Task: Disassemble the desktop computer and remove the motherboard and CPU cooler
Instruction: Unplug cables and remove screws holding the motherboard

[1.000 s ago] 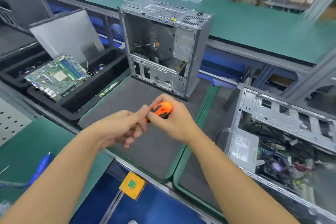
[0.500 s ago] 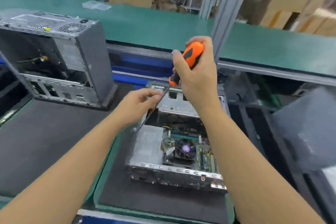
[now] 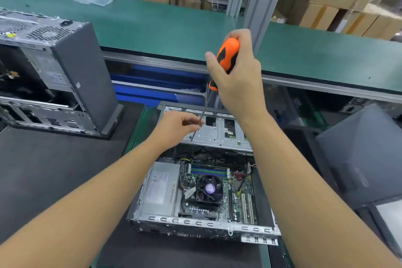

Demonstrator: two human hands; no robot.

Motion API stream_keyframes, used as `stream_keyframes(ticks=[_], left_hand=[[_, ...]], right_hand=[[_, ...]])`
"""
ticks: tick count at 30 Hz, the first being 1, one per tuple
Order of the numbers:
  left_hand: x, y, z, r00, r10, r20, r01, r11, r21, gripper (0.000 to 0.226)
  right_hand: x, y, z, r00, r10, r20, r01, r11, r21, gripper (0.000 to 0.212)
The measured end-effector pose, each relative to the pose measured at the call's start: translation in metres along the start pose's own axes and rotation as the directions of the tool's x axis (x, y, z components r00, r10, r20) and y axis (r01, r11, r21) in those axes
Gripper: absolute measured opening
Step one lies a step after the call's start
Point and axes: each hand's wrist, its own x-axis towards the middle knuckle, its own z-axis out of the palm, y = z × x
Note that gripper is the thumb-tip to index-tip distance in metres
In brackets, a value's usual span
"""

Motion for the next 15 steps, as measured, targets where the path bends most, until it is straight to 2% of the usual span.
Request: stream_keyframes(ticks=[5, 15], left_hand=[[0.017, -0.018, -0.001, 0.999, 0.008, 0.033, -0.006, 0.998, -0.057, 0.016], [0.025, -0.025, 0.001, 1.0, 0.02, -0.022, -0.022, 0.994, -0.108, 0.016]], right_hand=[[0.014, 0.012, 0.015, 1.0, 0.01, -0.006, -0.011, 1.0, -0.008, 0.025], [0.031, 0.023, 0.023, 1.0, -0.017, -0.013, 0.016, 1.0, -0.013, 0.025]])
